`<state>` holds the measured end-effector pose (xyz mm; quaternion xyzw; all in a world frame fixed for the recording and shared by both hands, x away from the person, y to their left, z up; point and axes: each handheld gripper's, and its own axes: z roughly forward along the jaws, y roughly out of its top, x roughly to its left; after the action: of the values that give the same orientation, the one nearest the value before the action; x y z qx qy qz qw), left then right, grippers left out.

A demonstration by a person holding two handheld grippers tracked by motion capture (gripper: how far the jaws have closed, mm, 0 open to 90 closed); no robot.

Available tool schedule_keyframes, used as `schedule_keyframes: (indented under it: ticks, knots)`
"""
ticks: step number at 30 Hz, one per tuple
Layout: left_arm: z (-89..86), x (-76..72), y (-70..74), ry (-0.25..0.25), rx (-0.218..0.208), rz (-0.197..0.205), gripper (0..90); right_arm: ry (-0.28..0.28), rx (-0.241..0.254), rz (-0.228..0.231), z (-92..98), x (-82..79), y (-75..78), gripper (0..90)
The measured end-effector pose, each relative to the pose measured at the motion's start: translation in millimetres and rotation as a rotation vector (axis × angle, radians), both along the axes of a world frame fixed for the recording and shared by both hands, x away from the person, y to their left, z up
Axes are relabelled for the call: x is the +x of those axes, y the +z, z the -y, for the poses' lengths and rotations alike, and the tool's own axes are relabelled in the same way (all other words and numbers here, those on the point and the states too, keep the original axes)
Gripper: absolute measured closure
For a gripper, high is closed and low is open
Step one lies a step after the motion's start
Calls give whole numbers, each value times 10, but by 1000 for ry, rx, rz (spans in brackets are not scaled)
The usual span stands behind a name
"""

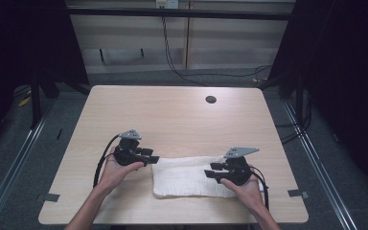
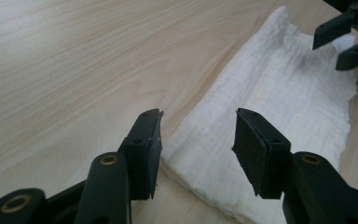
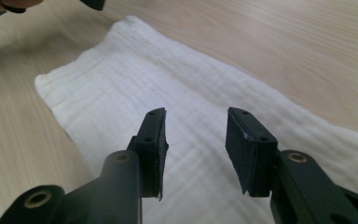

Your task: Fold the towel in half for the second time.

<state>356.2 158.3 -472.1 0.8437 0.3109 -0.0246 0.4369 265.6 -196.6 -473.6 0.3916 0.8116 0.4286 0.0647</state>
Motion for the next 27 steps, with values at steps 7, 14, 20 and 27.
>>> schedule_keyframes:
  ticks: [7, 14, 20, 27]
  knots:
    - [17, 16, -20, 29, -21, 3, 529, 79, 1, 4, -332, 5, 60, 639]
    - [118, 128, -31, 6, 12, 7, 531, 162, -10, 5, -667, 23, 126, 678]
    - [112, 89, -99, 1, 26, 4, 533, 244, -4, -17, -994, 39, 31, 690]
    - [151, 76, -162, 4, 20, -9, 534, 312, -3, -73, -1374, -11, -34, 670]
